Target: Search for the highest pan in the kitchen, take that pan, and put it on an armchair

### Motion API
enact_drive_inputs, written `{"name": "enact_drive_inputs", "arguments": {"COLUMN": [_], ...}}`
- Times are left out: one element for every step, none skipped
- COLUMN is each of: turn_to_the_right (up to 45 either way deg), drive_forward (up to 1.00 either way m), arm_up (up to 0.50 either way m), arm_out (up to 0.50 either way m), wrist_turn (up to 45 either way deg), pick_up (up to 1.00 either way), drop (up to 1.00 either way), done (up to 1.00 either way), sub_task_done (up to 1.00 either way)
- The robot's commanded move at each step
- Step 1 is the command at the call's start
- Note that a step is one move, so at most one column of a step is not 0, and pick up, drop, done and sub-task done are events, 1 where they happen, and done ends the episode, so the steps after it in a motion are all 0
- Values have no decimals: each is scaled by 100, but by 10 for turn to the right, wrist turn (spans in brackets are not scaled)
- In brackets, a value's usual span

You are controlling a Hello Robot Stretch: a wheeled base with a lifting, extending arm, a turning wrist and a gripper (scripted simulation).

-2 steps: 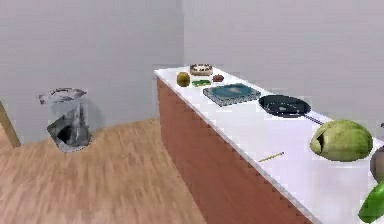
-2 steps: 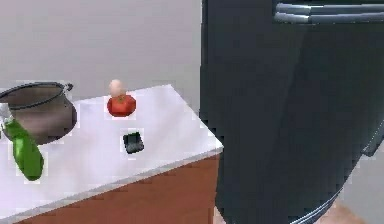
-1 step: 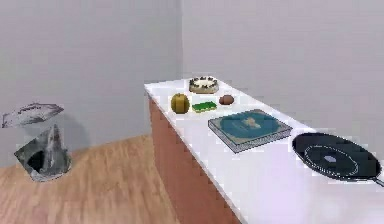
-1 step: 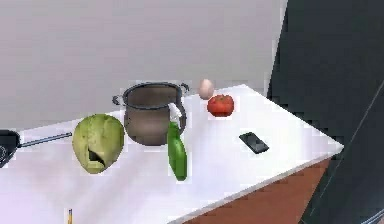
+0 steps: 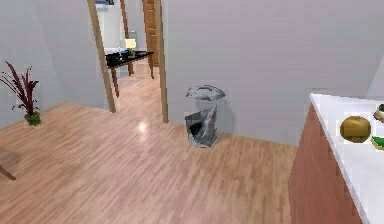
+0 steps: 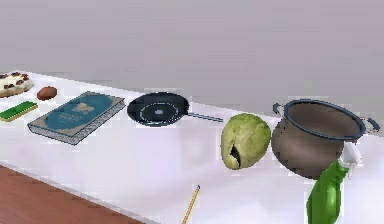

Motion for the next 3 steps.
{"name": "enact_drive_inputs", "arguments": {"turn_to_the_right": [0,0,0], "drive_forward": [0,0,0], "arm_up": [50,38,0], "arm_out": [0,0,40], "wrist_turn": [0,0,0], "pick_up": [0,0,0], "drop": [0,0,0], "done": [0,0,0], "sub_task_done": [0,0,0]}}
